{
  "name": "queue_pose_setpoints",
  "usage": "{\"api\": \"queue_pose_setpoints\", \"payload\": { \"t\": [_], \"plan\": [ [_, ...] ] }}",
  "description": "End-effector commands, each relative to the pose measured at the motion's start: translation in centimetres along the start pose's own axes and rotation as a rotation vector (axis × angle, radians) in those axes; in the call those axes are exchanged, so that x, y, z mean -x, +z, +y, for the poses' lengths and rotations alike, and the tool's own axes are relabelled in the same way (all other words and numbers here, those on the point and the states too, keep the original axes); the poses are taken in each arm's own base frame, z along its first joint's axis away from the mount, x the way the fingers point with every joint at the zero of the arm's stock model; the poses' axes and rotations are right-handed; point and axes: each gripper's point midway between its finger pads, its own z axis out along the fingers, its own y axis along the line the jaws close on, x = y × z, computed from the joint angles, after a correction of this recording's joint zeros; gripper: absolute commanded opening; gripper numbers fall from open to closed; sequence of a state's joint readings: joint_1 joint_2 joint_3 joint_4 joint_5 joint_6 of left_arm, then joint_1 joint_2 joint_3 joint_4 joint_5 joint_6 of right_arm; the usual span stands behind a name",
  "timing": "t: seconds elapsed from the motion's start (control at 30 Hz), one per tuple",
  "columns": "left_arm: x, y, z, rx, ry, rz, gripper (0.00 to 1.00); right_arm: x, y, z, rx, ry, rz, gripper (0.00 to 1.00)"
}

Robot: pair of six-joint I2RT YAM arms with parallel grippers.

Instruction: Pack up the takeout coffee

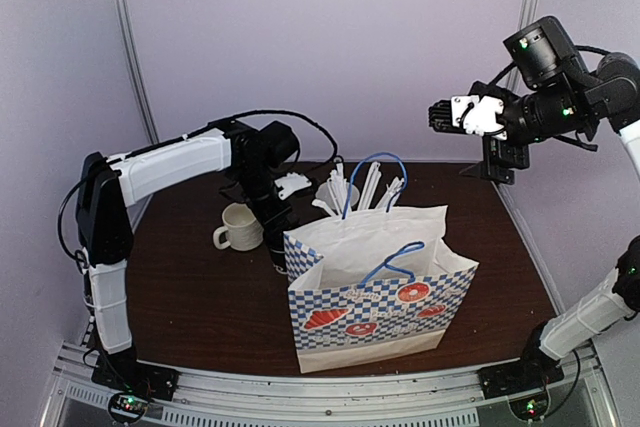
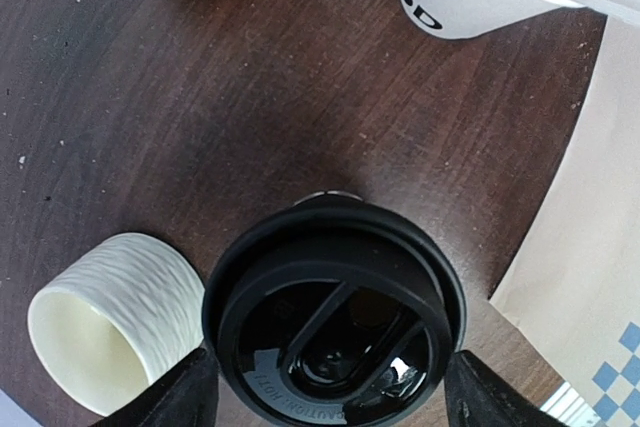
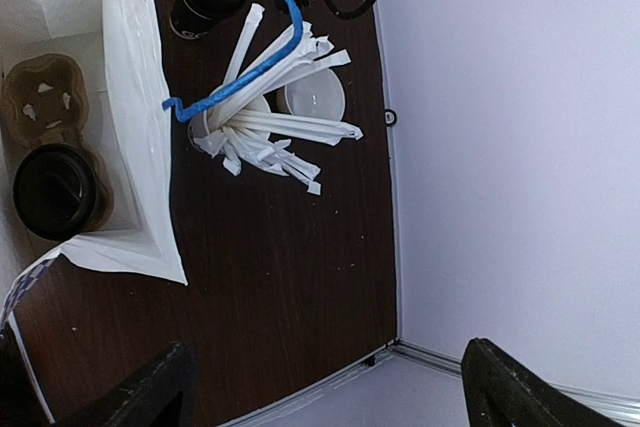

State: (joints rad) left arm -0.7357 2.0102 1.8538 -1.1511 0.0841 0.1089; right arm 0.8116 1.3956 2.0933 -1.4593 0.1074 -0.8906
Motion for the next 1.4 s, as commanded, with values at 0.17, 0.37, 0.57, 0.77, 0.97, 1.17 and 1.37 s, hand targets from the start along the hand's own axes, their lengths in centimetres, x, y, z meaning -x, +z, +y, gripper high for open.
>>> {"api": "queue_pose_setpoints", "payload": {
  "t": [0.17, 0.37, 0.57, 0.77, 0.97, 1.17, 1.37],
  "plan": [
    [0.3, -1.5, 0.1, 0.044, 0.041, -0.048, 0.83, 0.0, 1.3, 0.2, 0.025, 0.013, 0.017, 0.95],
    [0.2, -0.3, 0.0, 0.027, 0.036, -0.021, 0.83, 0.1, 1.8, 0.5, 0.045, 0.009, 0.022, 0.95],
    [0.1, 0.3, -0.6, -0.014, 0.034, -0.012, 0.82, 0.0, 1.9, 0.6, 0.047, 0.005, 0.026, 0.95],
    [-0.1, 1.2, -0.6, -0.017, 0.030, 0.016, 0.81, -0.2, 2.1, 0.9, 0.053, 0.004, 0.032, 0.95],
    [-0.4, 1.8, -0.1, 0.007, 0.025, 0.042, 0.78, -0.1, 2.4, 1.0, 0.061, 0.002, 0.034, 0.95],
    [-0.2, 0.7, -0.1, 0.006, 0.021, 0.030, 0.67, 0.1, 2.6, 0.9, 0.061, 0.004, 0.032, 0.94],
    [0.4, -4.3, 0.1, 0.062, 0.016, -0.065, 0.61, 1.0, 3.5, 0.0, 0.077, 0.093, -0.014, 0.95]
  ]
}}
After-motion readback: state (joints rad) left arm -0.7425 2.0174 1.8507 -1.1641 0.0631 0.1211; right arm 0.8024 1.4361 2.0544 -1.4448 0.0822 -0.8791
